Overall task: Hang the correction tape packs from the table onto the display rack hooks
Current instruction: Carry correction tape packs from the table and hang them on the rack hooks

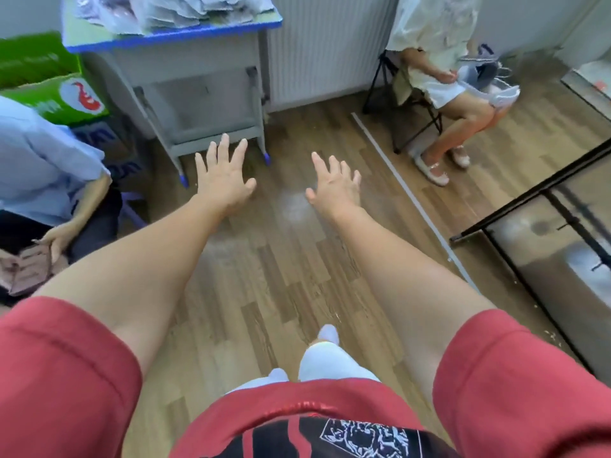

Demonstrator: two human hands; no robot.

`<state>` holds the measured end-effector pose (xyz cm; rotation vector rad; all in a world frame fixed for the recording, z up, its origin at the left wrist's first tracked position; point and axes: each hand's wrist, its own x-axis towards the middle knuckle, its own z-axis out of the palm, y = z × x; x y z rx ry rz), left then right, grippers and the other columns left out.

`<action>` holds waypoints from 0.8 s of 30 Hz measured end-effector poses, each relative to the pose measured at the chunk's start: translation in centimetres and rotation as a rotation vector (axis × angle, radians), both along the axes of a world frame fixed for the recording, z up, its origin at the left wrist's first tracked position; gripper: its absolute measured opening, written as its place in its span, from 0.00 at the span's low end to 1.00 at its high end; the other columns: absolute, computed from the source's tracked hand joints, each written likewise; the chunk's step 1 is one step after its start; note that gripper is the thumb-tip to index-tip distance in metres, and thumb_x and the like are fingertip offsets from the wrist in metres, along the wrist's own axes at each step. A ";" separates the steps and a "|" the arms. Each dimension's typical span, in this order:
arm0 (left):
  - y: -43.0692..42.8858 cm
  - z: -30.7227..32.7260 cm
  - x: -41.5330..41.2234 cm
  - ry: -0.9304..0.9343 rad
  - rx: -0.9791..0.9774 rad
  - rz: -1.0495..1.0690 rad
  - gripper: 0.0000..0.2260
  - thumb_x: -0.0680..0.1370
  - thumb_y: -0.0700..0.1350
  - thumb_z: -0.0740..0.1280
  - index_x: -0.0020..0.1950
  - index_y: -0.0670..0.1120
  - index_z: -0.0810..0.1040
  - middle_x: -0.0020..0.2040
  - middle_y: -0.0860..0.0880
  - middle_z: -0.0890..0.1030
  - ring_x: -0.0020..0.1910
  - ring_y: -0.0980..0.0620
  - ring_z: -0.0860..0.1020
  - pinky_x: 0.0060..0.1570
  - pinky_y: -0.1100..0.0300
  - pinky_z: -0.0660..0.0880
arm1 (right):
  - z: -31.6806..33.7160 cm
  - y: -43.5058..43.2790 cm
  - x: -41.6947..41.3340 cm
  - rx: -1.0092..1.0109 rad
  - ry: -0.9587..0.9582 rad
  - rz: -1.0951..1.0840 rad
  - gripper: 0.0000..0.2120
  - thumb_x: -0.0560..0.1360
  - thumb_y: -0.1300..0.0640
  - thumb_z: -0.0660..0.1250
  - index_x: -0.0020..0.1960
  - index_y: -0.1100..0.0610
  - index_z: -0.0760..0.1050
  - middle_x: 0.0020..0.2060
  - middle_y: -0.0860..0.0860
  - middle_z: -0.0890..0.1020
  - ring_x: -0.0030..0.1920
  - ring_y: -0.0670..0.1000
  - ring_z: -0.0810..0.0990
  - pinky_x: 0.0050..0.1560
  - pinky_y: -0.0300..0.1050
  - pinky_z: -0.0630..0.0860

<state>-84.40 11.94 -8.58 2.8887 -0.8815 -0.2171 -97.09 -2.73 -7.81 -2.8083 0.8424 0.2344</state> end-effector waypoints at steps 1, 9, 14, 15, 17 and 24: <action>0.1 -0.1 1.0 0.003 -0.005 0.026 0.32 0.80 0.52 0.60 0.79 0.51 0.47 0.79 0.44 0.44 0.77 0.43 0.44 0.74 0.44 0.41 | 0.0 -0.2 1.7 -0.008 0.003 0.037 0.32 0.81 0.48 0.56 0.79 0.50 0.44 0.77 0.57 0.53 0.76 0.59 0.51 0.74 0.58 0.49; -1.9 0.2 12.1 -0.012 -0.037 0.259 0.31 0.81 0.52 0.59 0.79 0.52 0.45 0.79 0.44 0.43 0.77 0.43 0.44 0.74 0.44 0.42 | 0.0 -5.2 16.4 -0.037 -0.001 0.231 0.32 0.81 0.48 0.56 0.79 0.51 0.45 0.77 0.58 0.53 0.76 0.59 0.51 0.74 0.59 0.50; -3.7 0.6 17.9 0.006 -0.057 0.364 0.31 0.81 0.51 0.59 0.79 0.52 0.45 0.79 0.44 0.43 0.77 0.43 0.44 0.74 0.44 0.42 | 0.7 -8.6 25.0 -0.040 -0.013 0.290 0.32 0.81 0.49 0.57 0.79 0.51 0.45 0.77 0.58 0.53 0.76 0.60 0.52 0.74 0.59 0.50; -3.9 0.6 19.0 0.013 -0.054 0.383 0.31 0.81 0.51 0.59 0.79 0.51 0.45 0.79 0.44 0.43 0.77 0.43 0.44 0.74 0.44 0.42 | 0.7 -9.1 26.5 -0.046 -0.011 0.303 0.32 0.81 0.49 0.57 0.79 0.51 0.45 0.77 0.58 0.53 0.76 0.60 0.52 0.74 0.59 0.50; -4.4 0.6 21.9 0.022 -0.051 0.415 0.31 0.81 0.51 0.59 0.79 0.51 0.45 0.79 0.44 0.43 0.77 0.43 0.43 0.74 0.44 0.42 | 0.7 -9.8 29.7 -0.053 -0.010 0.332 0.32 0.81 0.49 0.56 0.79 0.51 0.45 0.77 0.58 0.53 0.76 0.60 0.52 0.74 0.59 0.50; -6.5 0.9 36.2 -0.005 -0.055 0.427 0.32 0.81 0.51 0.59 0.79 0.51 0.44 0.79 0.44 0.41 0.77 0.43 0.42 0.74 0.44 0.42 | 1.1 -12.3 43.8 -0.074 -0.056 0.322 0.32 0.81 0.48 0.56 0.79 0.51 0.44 0.77 0.58 0.53 0.76 0.60 0.52 0.74 0.59 0.50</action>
